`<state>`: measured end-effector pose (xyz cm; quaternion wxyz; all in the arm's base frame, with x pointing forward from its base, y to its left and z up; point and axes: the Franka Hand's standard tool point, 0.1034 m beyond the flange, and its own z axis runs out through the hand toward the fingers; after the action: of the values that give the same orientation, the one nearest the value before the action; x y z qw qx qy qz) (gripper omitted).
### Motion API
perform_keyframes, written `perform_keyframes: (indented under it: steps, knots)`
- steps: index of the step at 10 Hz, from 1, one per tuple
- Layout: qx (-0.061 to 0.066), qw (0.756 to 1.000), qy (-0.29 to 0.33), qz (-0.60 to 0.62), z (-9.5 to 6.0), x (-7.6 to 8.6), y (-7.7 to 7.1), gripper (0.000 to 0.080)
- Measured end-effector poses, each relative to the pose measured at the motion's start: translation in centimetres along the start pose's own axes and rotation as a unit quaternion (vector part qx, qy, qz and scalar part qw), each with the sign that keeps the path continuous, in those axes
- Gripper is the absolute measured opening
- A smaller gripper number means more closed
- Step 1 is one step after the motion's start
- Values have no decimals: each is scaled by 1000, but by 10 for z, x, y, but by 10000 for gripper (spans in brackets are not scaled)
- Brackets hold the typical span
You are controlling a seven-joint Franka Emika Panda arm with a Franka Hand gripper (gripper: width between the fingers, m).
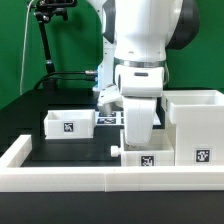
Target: Assemble drawer
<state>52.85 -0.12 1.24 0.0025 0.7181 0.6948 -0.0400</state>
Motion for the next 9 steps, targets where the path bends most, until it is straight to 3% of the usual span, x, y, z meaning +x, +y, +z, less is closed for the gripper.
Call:
perform_keyframes:
  steps: [6,9]
  knots:
    - [-1,1000,1,9,0,0,0,47]
    - [-10,1000,1,2,-2,12,0,47]
